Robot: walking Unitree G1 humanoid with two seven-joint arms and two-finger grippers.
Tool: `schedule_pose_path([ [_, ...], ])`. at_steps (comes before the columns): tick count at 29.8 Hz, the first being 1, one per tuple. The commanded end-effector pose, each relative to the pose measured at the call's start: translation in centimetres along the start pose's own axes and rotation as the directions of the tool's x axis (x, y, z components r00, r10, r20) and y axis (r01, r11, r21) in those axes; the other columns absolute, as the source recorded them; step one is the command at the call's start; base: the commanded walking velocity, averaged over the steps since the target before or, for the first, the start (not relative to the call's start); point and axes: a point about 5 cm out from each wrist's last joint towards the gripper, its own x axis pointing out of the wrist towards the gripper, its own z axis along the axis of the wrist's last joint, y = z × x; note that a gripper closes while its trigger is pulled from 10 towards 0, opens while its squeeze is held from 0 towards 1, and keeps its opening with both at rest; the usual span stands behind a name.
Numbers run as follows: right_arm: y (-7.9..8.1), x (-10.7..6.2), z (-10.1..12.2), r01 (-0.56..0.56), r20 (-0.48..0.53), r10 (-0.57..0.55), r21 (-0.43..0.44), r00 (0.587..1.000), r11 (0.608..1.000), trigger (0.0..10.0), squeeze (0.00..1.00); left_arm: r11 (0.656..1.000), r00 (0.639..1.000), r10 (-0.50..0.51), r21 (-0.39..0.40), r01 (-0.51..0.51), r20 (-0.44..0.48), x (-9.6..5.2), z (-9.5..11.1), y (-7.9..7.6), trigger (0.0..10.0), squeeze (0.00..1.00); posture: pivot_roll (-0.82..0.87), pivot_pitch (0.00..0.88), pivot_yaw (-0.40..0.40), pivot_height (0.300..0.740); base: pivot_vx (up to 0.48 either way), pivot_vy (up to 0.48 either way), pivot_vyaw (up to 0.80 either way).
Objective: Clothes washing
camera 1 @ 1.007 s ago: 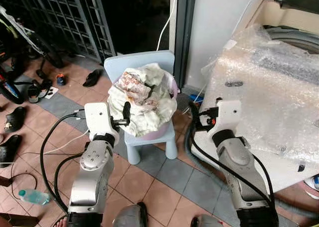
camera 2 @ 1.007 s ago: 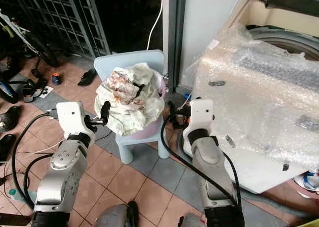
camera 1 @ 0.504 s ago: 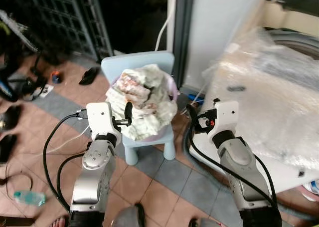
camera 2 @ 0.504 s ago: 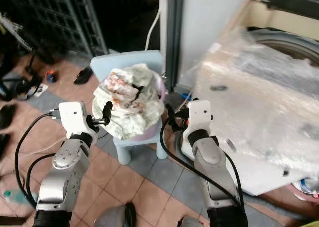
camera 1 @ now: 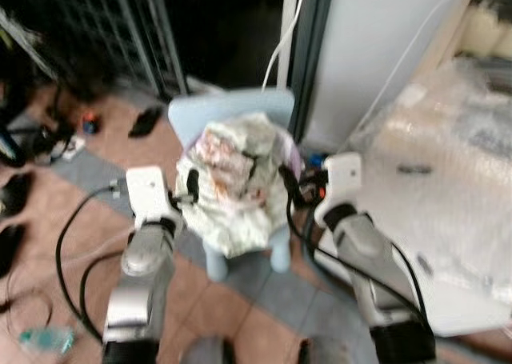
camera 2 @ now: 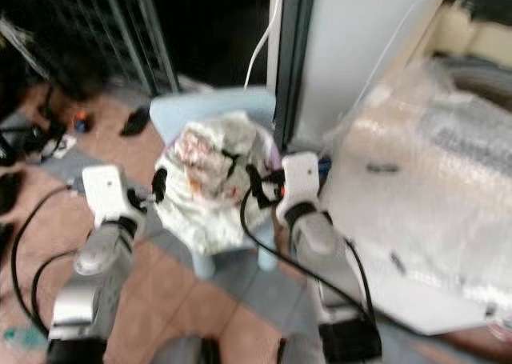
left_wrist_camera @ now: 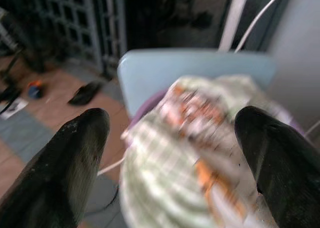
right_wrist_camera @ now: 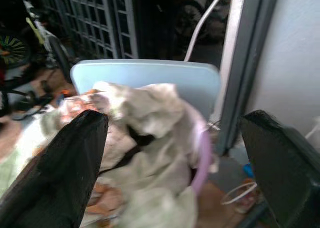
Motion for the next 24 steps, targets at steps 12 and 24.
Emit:
schedule_pose_path([
  [12,-0.6,0.8,-1.8,-0.004,-0.137,-0.001,-0.036,0.991,0.999,10.0,0.0,1.0,1.0,0.007,-0.01,-0.007,-0.026,-0.1,-0.4,0.3,10.0,0.0,0.01,0.128,0.036,0.74,0.343,0.273,0.0],
  [24,-0.9,0.5,-3.8,0.037,-0.292,-0.036,-0.002,0.956,0.999,10.0,0.0,1.0,0.998,-0.012,0.002,0.012,-0.062,-1.4,-0.8,-0.1,10.0,0.0,0.03,0.166,0.026,0.74,0.0,0.0,0.0],
])
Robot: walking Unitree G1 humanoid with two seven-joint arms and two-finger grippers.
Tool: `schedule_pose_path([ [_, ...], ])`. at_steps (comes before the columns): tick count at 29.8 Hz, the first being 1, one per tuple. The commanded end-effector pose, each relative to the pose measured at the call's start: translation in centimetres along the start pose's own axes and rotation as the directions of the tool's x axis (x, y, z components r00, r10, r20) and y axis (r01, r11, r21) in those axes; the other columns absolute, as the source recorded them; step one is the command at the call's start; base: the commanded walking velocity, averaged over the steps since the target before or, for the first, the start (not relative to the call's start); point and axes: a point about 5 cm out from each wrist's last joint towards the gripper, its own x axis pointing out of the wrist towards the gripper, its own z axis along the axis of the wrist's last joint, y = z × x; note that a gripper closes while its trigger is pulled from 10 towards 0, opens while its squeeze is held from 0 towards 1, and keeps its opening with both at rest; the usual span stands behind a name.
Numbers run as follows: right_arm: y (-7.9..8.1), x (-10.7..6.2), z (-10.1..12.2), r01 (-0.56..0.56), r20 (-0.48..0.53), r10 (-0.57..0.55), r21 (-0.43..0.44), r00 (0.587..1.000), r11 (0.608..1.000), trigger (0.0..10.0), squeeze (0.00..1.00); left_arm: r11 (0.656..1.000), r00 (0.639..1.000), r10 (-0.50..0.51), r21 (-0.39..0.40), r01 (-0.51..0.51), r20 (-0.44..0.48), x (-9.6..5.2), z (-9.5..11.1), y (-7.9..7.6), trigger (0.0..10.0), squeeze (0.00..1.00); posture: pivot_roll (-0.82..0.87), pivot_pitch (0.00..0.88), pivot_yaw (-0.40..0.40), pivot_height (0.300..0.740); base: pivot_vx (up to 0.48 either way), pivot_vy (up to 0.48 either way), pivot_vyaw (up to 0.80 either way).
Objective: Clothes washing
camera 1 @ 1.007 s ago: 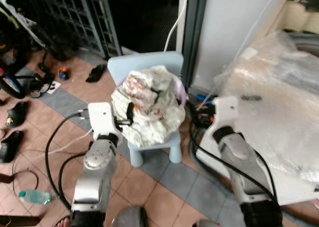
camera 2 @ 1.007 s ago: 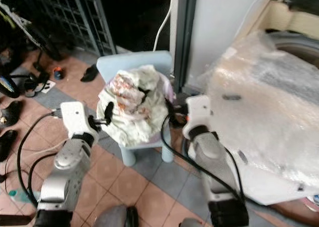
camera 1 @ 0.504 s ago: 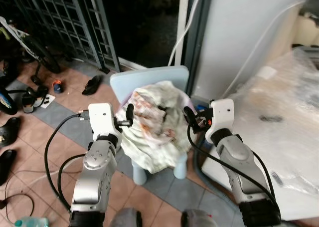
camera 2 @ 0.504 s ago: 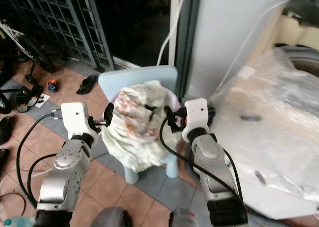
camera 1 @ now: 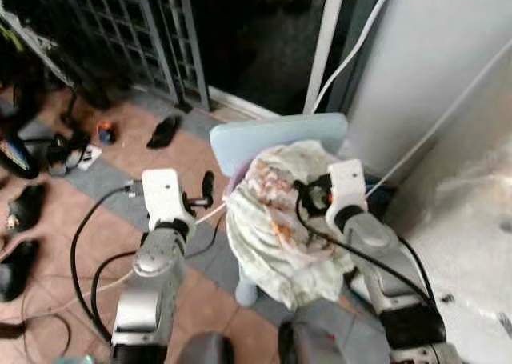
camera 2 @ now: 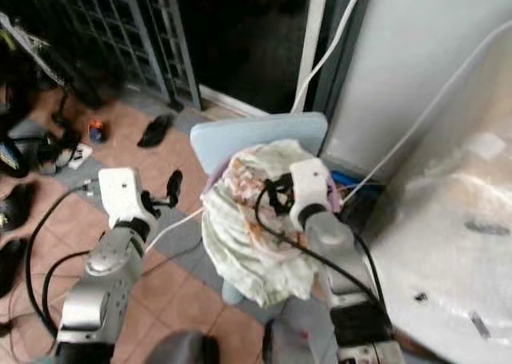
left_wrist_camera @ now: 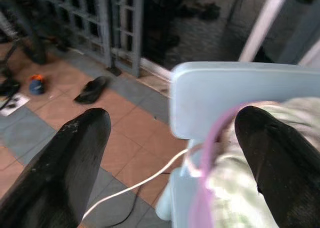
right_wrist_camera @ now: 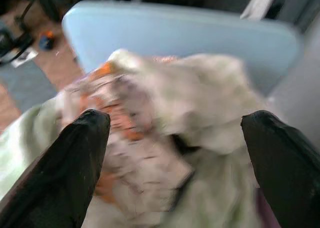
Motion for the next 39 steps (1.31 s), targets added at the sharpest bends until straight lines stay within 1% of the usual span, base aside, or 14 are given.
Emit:
schedule_pose_path([
  [1,0.6,0.0,-0.8,-0.02,-0.05,0.02,0.006,0.999,1.0,10.0,0.0,1.0,1.0,0.008,0.002,-0.008,-0.016,-0.3,-0.2,0.2,10.0,0.0,0.03,0.172,0.025,0.74,0.0,0.0,0.0],
  [2,0.6,0.1,-1.4,-0.023,-0.09,0.022,-0.007,0.996,1.0,10.0,0.0,1.0,1.0,0.01,0.017,-0.01,-0.024,-0.5,-0.4,0.3,10.0,0.0,0.03,0.179,0.021,0.74,0.292,-0.24,0.0],
  [9,-0.1,0.0,-2.5,-0.029,-0.17,0.034,0.029,0.985,0.999,10.0,0.0,0.999,0.998,0.04,0.003,-0.04,-0.047,-1.4,-0.7,0.5,10.0,0.0,0.05,0.191,0.013,0.74,0.216,-0.202,0.0],
  [13,0.7,0.2,-2.5,-0.106,-0.194,0.112,0.037,0.975,0.994,10.0,0.0,0.998,0.997,0.06,-0.006,-0.061,-0.052,-1.6,-0.8,0.7,10.0,0.0,0.05,0.202,0.008,0.74,0.0,0.0,0.0],
  [18,2.3,-0.6,-3.8,-0.269,-0.273,0.272,0.05,0.923,0.962,10.0,0.0,0.998,0.996,0.055,-0.012,-0.056,-0.067,-2.3,-1.0,0.0,10.0,0.0,0.07,0.219,0.0,0.74,0.0,0.0,0.0],
  [23,3.0,-0.3,-4.5,-0.291,-0.298,0.293,0.05,0.909,0.955,10.0,0.0,0.998,0.994,0.063,-0.005,-0.064,-0.086,-3.1,-1.1,0.2,10.0,0.0,0.09,0.237,-0.008,0.74,0.0,0.0,0.0],
  [28,3.6,0.6,-4.3,-0.28,-0.274,0.282,0.047,0.919,0.959,10.0,0.0,0.997,0.993,0.079,0.0,-0.079,-0.091,-3.9,-1.0,0.6,10.0,0.0,0.13,0.262,-0.017,0.74,0.0,0.0,0.0],
  [29,4.1,1.1,-4.2,-0.281,-0.267,0.282,0.043,0.922,0.959,8.4,0.0,0.996,0.991,0.089,0.005,-0.089,-0.096,-4.3,-1.0,0.8,10.0,0.0,0.14,0.268,-0.017,0.74,0.0,0.0,0.0],
  [30,4.4,1.3,-4.1,-0.283,-0.263,0.284,0.041,0.922,0.958,8.4,0.0,0.995,0.99,0.096,0.008,-0.096,-0.099,-4.5,-0.9,1.0,10.0,0.0,0.14,0.27,-0.016,0.74,0.0,0.0,0.0],
  [31,4.8,1.7,-4.1,-0.273,-0.259,0.272,0.03,0.927,0.961,3.1,0.0,0.995,0.989,0.104,0.011,-0.104,-0.105,-4.8,-1.0,1.2,10.0,0.0,0.15,0.276,-0.013,0.74,0.0,0.0,0.0],
  [32,5.0,1.9,-4.0,-0.266,-0.255,0.263,0.022,0.93,0.964,3.1,0.0,0.994,0.988,0.11,0.013,-0.109,-0.11,-5.0,-1.0,1.3,10.0,0.0,0.15,0.282,-0.011,0.74,0.0,0.0,0.0],
  [33,5.3,2.3,-3.9,-0.255,-0.251,0.253,0.025,0.934,0.967,0.0,0.0,0.994,0.987,0.114,0.015,-0.113,-0.116,-5.3,-1.1,1.3,10.0,0.0,0.16,0.297,-0.008,0.74,0.0,0.0,0.0],
  [36,6.4,3.1,-3.5,-0.227,-0.246,0.229,0.039,0.942,0.973,0.0,0.0,0.993,0.984,0.119,0.006,-0.119,-0.135,-6.2,-1.2,1.4,10.0,0.0,0.17,0.306,-0.004,0.74,0.0,0.0,0.0],
  [39,6.5,3.8,-3.2,-0.174,-0.232,0.18,0.045,0.956,0.984,0.0,0.0,0.993,0.982,0.116,-0.004,-0.118,-0.15,-6.7,-1.2,1.2,10.0,0.0,0.17,0.318,-0.006,0.74,0.0,0.0,0.0],
])
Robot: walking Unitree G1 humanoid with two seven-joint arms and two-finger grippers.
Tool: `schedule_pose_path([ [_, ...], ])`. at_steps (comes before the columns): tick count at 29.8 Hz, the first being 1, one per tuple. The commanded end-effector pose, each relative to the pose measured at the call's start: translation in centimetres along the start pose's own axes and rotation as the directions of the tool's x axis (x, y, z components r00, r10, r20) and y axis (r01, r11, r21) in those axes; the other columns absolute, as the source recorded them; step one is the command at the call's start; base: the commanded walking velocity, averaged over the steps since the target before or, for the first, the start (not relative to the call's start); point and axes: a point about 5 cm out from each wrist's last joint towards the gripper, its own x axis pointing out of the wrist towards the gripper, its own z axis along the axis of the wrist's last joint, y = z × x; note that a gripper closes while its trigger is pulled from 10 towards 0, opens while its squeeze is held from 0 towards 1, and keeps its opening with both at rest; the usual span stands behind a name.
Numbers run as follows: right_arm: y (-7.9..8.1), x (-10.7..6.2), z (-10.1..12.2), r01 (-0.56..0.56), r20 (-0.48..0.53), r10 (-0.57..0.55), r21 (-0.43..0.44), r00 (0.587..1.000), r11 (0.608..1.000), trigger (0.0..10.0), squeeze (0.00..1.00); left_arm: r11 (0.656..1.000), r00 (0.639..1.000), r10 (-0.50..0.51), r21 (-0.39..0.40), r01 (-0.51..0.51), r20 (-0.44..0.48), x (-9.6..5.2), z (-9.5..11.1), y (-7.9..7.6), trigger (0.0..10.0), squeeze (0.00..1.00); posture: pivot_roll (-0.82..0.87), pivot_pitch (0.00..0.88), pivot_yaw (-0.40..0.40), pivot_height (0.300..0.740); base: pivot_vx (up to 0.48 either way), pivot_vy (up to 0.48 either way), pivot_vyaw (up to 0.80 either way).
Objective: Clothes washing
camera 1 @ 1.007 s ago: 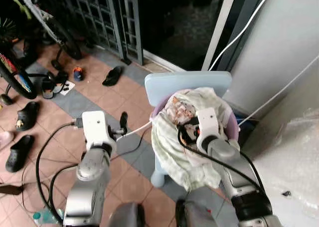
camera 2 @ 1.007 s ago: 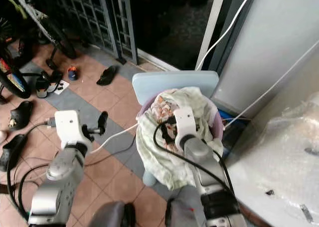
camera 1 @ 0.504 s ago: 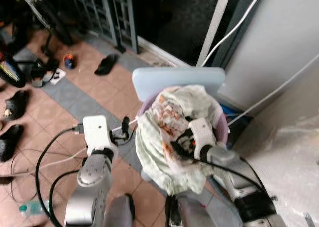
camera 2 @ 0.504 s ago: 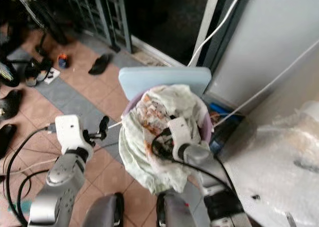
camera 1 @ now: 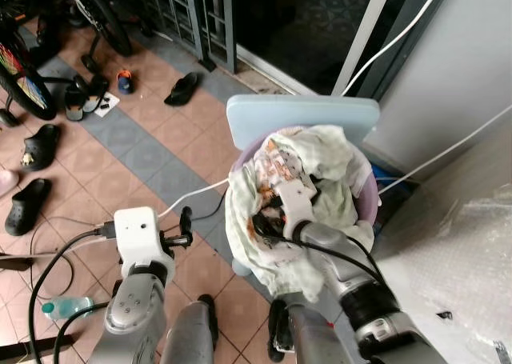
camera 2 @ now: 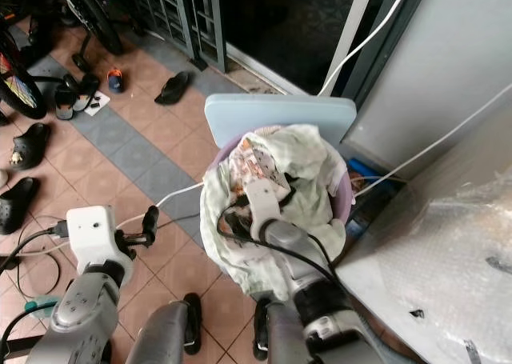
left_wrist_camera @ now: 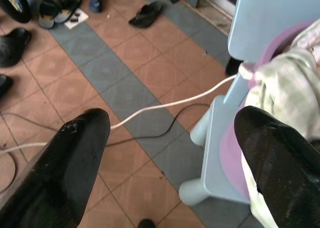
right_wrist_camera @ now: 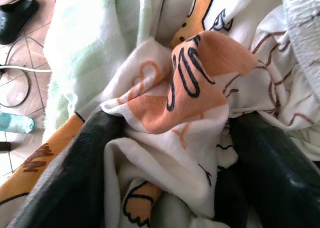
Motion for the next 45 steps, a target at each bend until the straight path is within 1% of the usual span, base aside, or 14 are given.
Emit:
schedule_pose_path([
  [1,-0.2,0.2,-0.6,0.028,-0.014,-0.028,0.023,1.0,0.999,0.0,0.0,1.0,1.0,0.003,-0.013,-0.003,-0.014,-0.4,-0.1,-0.1,10.0,0.0,0.17,0.318,-0.006,0.74,0.0,0.0,0.0],
  [5,-0.5,0.3,-0.6,0.055,-0.004,-0.055,0.03,0.998,0.998,0.0,0.0,1.0,1.0,0.001,-0.015,-0.001,-0.017,-0.7,0.1,-0.3,10.0,0.0,0.17,0.335,-0.01,0.74,0.0,0.0,0.0],
  [12,-2.1,0.0,-1.4,0.107,-0.018,-0.107,0.038,0.994,0.994,0.0,0.0,1.0,1.0,-0.002,-0.015,0.002,-0.026,-0.6,0.2,-0.4,10.0,0.0,0.16,0.333,-0.01,0.74,0.0,0.0,0.0],
  [14,-2.5,-0.1,-1.0,0.123,0.01,-0.124,0.062,0.992,0.99,0.0,0.0,1.0,1.0,-0.004,-0.014,0.004,-0.024,-0.5,0.3,-0.5,10.0,0.0,0.16,0.324,-0.009,0.74,0.0,0.0,0.0],
  [16,-2.9,-0.3,0.1,0.121,0.074,-0.127,0.082,0.989,0.989,0.0,0.0,1.0,1.0,-0.001,-0.006,0.0,-0.019,-0.2,0.4,-0.4,10.0,0.0,0.16,0.306,-0.006,0.74,0.0,0.0,0.0],
  [25,-3.0,-0.3,0.9,0.107,0.117,-0.113,0.054,0.987,0.993,0.0,0.0,1.0,0.999,-0.008,0.024,0.009,-0.033,1.2,0.4,-0.6,10.0,0.0,0.14,0.273,-0.012,0.74,0.0,0.0,0.0],
  [28,-3.5,-0.7,2.0,0.118,0.188,-0.126,0.053,0.974,0.992,0.0,0.0,1.0,0.999,-0.007,0.022,0.008,-0.039,2.1,0.3,-0.9,10.0,0.0,0.12,0.244,-0.019,0.74,0.0,0.0,0.0],
  [31,-3.7,-1.2,3.8,0.114,0.299,-0.128,0.065,0.946,0.991,0.0,0.0,1.0,1.0,-0.008,0.019,0.008,-0.022,2.8,0.7,-1.0,10.0,0.0,0.1,0.219,-0.017,0.74,0.0,0.0,0.0],
  [32,-3.8,-1.7,5.2,0.107,0.382,-0.126,0.069,0.915,0.992,0.0,0.0,1.0,1.0,-0.013,0.021,0.014,-0.017,3.4,0.9,-1.2,10.0,0.0,0.09,0.204,-0.01,0.74,0.0,0.0,0.0],
  [34,-3.7,-2.2,6.2,0.1,0.445,-0.123,0.074,0.887,0.992,0.0,0.0,0.999,1.0,-0.023,0.025,0.023,-0.012,3.7,1.0,-1.4,10.0,0.0,0.08,0.196,-0.006,0.74,0.0,0.0,0.0],
  [37,-3.6,-3.1,7.3,0.107,0.517,-0.13,0.073,0.846,0.992,0.0,0.0,0.999,0.999,-0.039,0.032,0.038,0.009,4.4,1.2,-1.8,10.0,0.0,0.07,0.176,-0.006,0.74,0.0,0.0,0.0],
  [43,-2.9,-4.0,8.6,0.109,0.571,-0.129,0.07,0.811,0.992,0.0,0.0,0.995,0.997,-0.059,0.089,0.054,0.055,5.4,2.0,-2.5,10.0,0.0,0.06,0.135,-0.024,0.74,0.0,0.0,0.0],
  [44,-2.3,-4.7,9.9,0.095,0.626,-0.096,0.035,0.774,0.995,0.0,0.0,0.994,0.995,-0.071,0.091,0.065,0.063,5.6,2.3,-2.5,10.0,0.0,0.04,0.13,0.001,0.74,0.0,0.0,0.0],
  [45,-2.2,-5.0,10.4,0.101,0.647,-0.089,0.019,0.758,0.995,0.0,0.0,0.994,0.995,-0.073,0.088,0.067,0.062,5.6,2.2,-2.5,10.0,0.0,0.04,0.135,0.008,0.74,0.0,0.0,0.0],
])
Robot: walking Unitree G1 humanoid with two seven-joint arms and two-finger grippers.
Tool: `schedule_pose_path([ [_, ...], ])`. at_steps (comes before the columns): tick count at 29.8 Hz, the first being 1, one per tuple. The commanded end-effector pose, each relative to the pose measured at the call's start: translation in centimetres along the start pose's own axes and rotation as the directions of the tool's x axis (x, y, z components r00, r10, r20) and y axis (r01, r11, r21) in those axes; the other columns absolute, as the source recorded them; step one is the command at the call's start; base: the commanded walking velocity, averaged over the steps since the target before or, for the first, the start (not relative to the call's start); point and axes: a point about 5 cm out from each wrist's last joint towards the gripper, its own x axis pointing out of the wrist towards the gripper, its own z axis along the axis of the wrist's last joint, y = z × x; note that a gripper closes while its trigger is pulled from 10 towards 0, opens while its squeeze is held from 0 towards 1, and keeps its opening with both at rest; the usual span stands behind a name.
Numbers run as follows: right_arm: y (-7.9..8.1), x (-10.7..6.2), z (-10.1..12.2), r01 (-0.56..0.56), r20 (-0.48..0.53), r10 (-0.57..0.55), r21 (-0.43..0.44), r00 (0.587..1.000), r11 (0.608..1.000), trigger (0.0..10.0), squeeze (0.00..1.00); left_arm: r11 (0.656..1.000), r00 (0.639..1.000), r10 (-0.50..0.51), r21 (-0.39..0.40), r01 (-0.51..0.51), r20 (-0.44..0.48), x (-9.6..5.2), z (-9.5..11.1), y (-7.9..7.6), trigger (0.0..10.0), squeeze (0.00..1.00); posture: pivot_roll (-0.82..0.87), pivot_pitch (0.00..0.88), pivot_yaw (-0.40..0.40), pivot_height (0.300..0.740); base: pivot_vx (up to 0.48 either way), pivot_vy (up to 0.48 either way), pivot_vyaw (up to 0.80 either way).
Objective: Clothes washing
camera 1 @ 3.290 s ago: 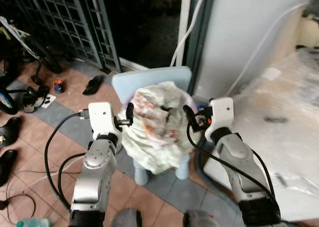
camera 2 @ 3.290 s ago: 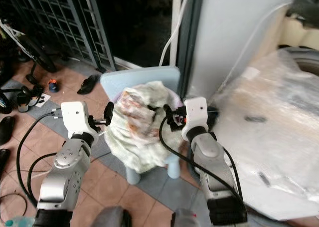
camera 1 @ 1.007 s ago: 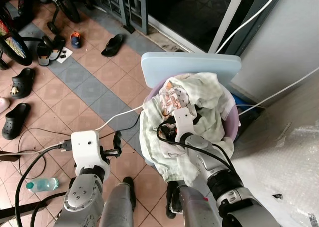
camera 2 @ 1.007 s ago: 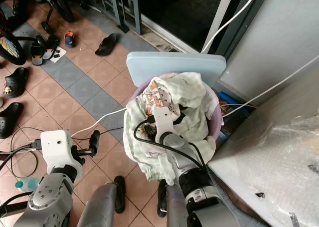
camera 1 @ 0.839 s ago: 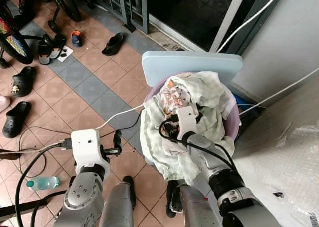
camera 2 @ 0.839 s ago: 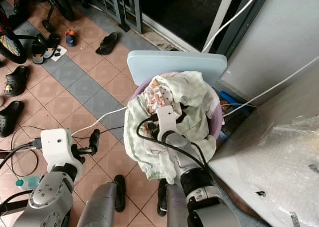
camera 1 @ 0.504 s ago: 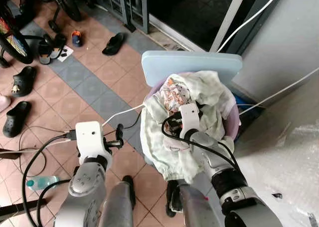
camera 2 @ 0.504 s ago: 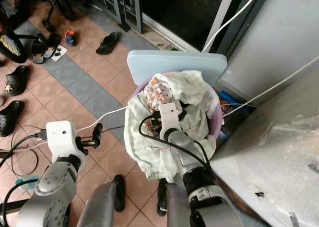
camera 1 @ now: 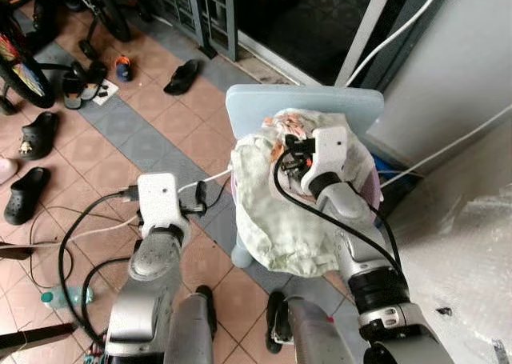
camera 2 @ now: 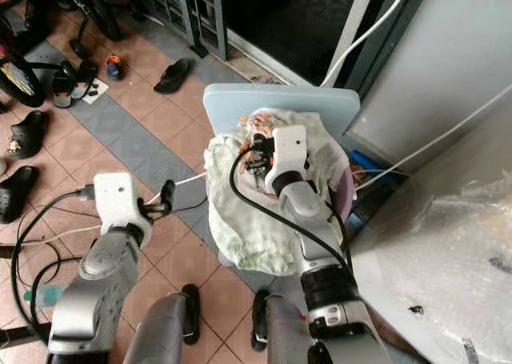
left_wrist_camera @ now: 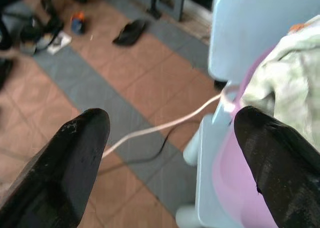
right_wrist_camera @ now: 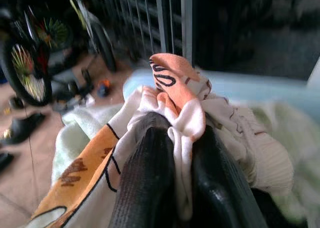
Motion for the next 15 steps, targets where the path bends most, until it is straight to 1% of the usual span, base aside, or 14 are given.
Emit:
schedule_pose_path([
  [1,0.6,0.0,2.0,-0.012,0.1,0.015,-0.032,0.995,0.999,0.0,0.0,1.0,1.0,-0.003,0.001,0.003,-0.024,-0.1,-0.8,0.2,10.0,0.0,0.03,0.129,0.02,0.74,0.0,0.0,0.0],
  [4,0.1,0.0,2.3,0.021,0.113,-0.02,-0.002,0.993,1.0,0.0,0.0,1.0,1.0,-0.006,0.006,0.006,-0.03,0.1,-1.1,0.1,10.0,0.0,0.03,0.12,0.027,0.74,0.0,0.0,0.0],
  [5,0.0,0.0,2.4,0.024,0.116,-0.025,0.005,0.993,1.0,0.0,0.0,1.0,0.999,-0.015,0.003,0.015,-0.03,0.1,-1.2,0.0,10.0,0.0,0.02,0.102,0.038,0.74,0.0,0.0,0.0],
  [9,-0.2,-0.8,1.3,-0.066,0.053,0.066,-0.007,0.996,0.998,0.0,0.0,1.0,0.999,-0.025,-0.006,0.024,-0.046,0.7,-1.8,-0.1,10.0,0.0,0.01,0.061,0.041,0.74,0.0,0.0,0.0],
  [10,-0.3,-1.1,0.6,-0.094,0.009,0.094,-0.02,0.996,0.995,0.0,0.0,1.0,0.999,-0.03,-0.005,0.029,-0.042,0.8,-1.7,-0.1,10.0,0.0,0.02,0.062,0.039,0.74,0.0,0.0,0.0],
  [11,-0.4,-2.2,-1.3,-0.162,-0.121,0.155,-0.044,0.98,0.986,0.0,0.0,0.999,0.999,-0.042,-0.002,0.042,-0.026,1.1,-1.3,-0.3,10.0,0.0,0.01,0.066,0.043,0.74,0.0,0.0,0.0],
  [12,-0.4,-2.2,-1.3,-0.162,-0.121,0.155,-0.044,0.98,0.986,0.0,0.0,0.999,0.999,-0.042,-0.002,0.042,-0.026,1.1,-1.3,-0.3,10.0,0.0,0.01,0.066,0.043,0.74,0.0,0.0,0.0],
  [13,-0.5,-3.4,-3.1,-0.22,-0.236,0.198,-0.068,0.951,0.973,0.0,0.0,0.999,0.999,-0.048,-0.001,0.048,-0.018,1.3,-1.1,-0.3,10.0,0.0,0.01,0.073,0.044,0.74,0.0,0.0,0.0],
  [14,-0.6,-3.8,-3.6,-0.237,-0.271,0.209,-0.075,0.94,0.968,0.0,0.0,0.999,0.999,-0.049,-0.002,0.049,-0.017,1.5,-1.0,-0.3,10.0,0.0,0.01,0.081,0.045,0.74,0.0,0.0,0.0],
  [15,-0.7,-4.6,-4.6,-0.262,-0.324,0.226,-0.073,0.919,0.962,0.0,0.0,0.999,0.998,-0.053,-0.01,0.053,-0.02,1.6,-1.1,-0.3,10.0,0.0,0.0,0.092,0.05,0.74,0.0,0.0,0.0],
])
